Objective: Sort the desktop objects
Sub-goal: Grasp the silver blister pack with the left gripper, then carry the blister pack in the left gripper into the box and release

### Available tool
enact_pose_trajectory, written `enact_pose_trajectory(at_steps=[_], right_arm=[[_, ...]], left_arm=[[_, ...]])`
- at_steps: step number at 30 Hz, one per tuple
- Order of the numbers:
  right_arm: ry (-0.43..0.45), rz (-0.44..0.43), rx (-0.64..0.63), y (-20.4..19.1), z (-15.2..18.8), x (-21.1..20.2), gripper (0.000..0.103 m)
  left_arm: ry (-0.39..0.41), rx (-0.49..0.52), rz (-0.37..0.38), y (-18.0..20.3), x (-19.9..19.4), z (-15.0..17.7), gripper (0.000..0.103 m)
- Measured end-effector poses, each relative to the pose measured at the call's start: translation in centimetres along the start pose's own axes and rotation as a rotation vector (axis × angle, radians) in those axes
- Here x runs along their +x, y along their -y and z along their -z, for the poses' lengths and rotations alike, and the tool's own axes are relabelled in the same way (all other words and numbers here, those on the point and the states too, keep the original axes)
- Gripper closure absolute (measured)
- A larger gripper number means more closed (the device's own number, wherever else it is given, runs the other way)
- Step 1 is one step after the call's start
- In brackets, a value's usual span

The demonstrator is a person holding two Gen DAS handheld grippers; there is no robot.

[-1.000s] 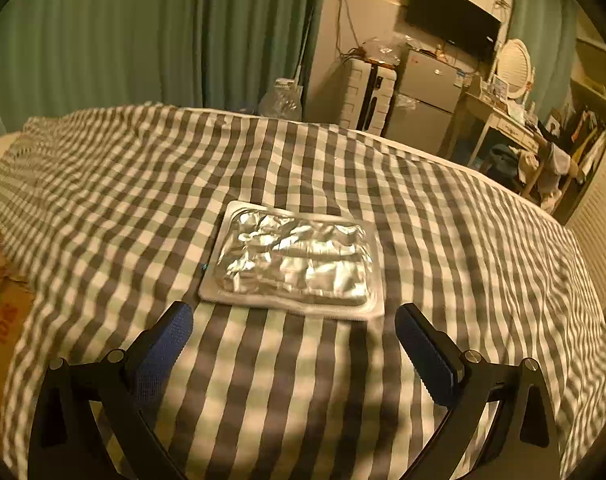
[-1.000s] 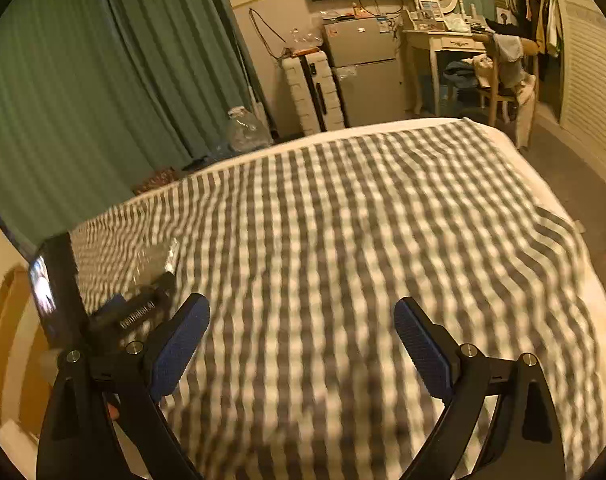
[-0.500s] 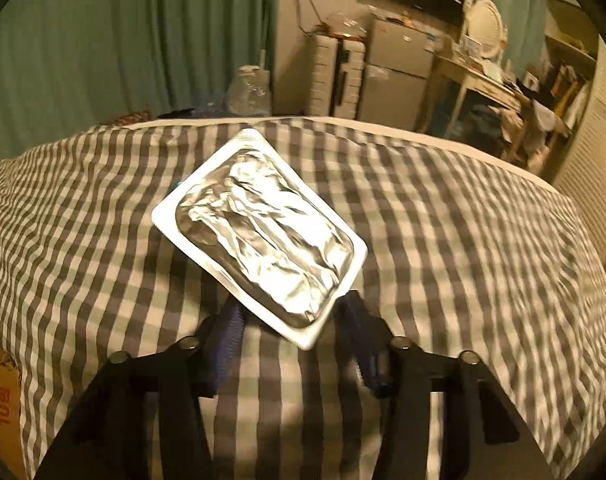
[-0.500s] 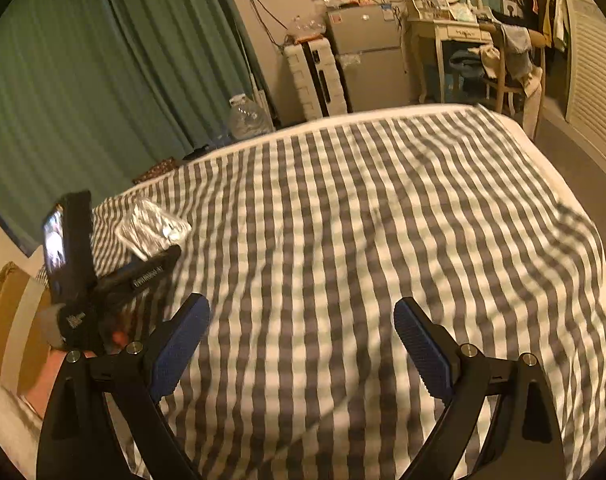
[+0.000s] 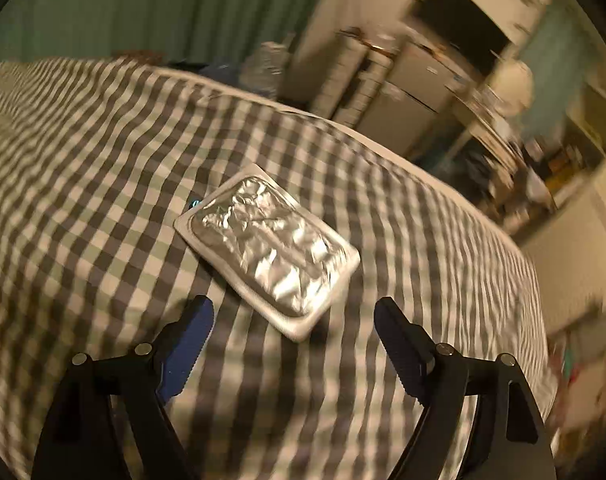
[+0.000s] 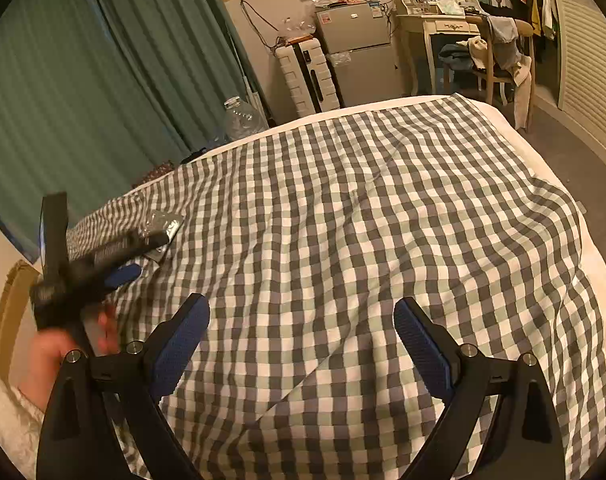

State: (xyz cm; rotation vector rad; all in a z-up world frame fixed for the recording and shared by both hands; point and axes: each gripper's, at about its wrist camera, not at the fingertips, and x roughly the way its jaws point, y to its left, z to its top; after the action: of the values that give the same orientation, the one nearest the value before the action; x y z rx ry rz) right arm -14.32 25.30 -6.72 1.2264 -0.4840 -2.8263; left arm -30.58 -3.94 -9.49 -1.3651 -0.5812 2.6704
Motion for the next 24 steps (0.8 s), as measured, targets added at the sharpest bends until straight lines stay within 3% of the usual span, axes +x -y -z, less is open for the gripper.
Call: enact_pose_trajectory(at_steps=[2,4,6,8,9,10,11,14,16,19,24], right_arm=[[-0.008,0.013,-0.009,0.2,0.2,0.4,0.009],[-0.021,0.021,-0.007,0.7,0.1,0.9,0.009],[-0.028,0.031,0.007,1.1,0.2,1.3,0.009],[-0.038,0.029,0.019,1.6,0.3,1.6,0.009],[-0.039,0.033,0.020,1.6,0.4,1.8,0.009],[-0.041,0.038,0.018,1.8,0.4,1.9,0.009],[-0.042,0.040,0.019,1.9,0.4,1.9,0.009],[-0.046,0.036,0.037,2.4,0.2,2.0,0.009],[-0.054,0.030,0.048,2.6,0.1,2.0,0.009],[-0.048,0.024,0.042,2.3,-0.1,1.4,0.009],[-0.046,-0.004,0.026,0.9,0.1,-0.9,0.009]], left_arm=[[0.010,-0.051,-0.018,0.6,0.8,-0.9,0.012],[0.029,-0.115,-0.084,0.9,1.5,-1.5,0.009],[0.042,-0.236,-0.122,0.8,2.5,-2.3,0.004],[0.048,-0.264,-0.159,0.9,3.3,-2.7,0.003],[0.024,-0.227,-0.201,1.2,4.0,-2.9,0.006],[0.007,-0.183,-0.244,1.7,4.5,-2.9,0.024],[-0.003,-0.101,-0.291,2.3,4.5,-2.9,0.029],[-0.036,0.036,-0.187,1.8,3.2,-1.9,0.032],[-0.065,0.069,-0.141,0.8,1.6,-0.8,0.032],[-0.084,0.064,-0.093,-1.2,-2.3,1.9,0.032],[-0.031,-0.010,-0.065,-2.8,-10.7,6.8,0.032]])
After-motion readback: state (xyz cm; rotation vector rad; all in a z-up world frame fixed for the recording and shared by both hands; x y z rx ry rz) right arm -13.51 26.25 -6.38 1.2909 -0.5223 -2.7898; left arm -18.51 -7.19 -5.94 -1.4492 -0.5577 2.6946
